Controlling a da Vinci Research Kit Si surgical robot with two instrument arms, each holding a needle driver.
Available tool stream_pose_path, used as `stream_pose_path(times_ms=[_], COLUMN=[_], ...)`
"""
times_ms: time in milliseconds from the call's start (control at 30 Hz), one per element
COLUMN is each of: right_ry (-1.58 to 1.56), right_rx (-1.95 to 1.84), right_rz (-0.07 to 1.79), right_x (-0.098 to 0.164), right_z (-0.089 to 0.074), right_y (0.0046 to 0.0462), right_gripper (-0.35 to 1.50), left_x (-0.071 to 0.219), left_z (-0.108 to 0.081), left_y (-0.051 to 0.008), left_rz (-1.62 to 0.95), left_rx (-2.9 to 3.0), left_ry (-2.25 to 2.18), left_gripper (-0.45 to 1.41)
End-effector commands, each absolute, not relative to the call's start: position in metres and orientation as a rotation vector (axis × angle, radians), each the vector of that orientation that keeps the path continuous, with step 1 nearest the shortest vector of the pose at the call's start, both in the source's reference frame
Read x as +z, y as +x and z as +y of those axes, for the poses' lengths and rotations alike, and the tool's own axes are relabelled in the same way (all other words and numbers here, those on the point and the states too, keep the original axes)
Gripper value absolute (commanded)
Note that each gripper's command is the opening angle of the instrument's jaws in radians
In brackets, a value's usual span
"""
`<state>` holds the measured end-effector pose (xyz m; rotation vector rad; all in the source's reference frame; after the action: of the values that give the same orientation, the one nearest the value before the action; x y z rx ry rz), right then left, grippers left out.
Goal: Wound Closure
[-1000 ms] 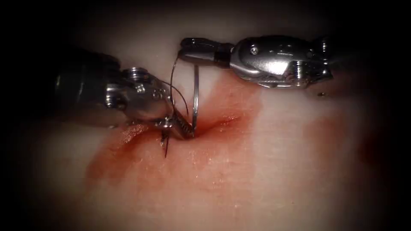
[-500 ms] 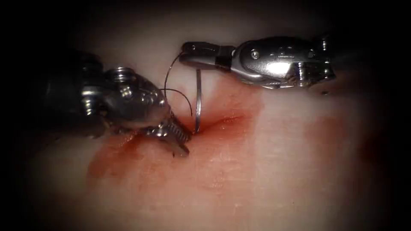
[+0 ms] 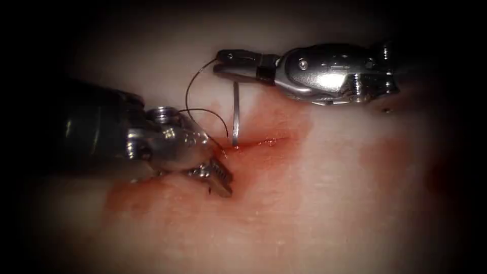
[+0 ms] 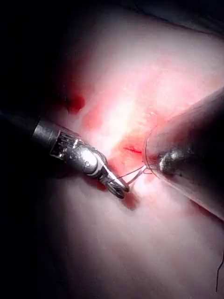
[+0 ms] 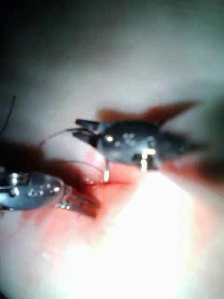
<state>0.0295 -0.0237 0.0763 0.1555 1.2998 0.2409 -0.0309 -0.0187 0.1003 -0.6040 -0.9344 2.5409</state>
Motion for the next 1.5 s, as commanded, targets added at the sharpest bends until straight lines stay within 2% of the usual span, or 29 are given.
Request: stream_pose_path(times_ms=[33,767,1500], right_ry=[0.157,0.168,0.236], right_rx=[0.241,0.243,0.312], right_rz=[1.302,1.327,1.348], right_x=[0.0768,0.0761,0.0763], right_z=[-0.0241,-0.0247,-0.0242], right_y=[0.0302,0.0307,0.0309], right_gripper=[-0.35,-0.35,-0.35], left_x=[0.1011,0.0940,0.0944], left_z=[-0.0190,-0.0196,-0.0211], left_y=[-0.0314,-0.0306,-0.0327], left_rz=[-0.942,-0.909,-0.715], left_rx=[2.540,2.541,2.548], left_ry=[-0.603,-0.641,-0.688], left_gripper=[0.19,0.17,0.19])
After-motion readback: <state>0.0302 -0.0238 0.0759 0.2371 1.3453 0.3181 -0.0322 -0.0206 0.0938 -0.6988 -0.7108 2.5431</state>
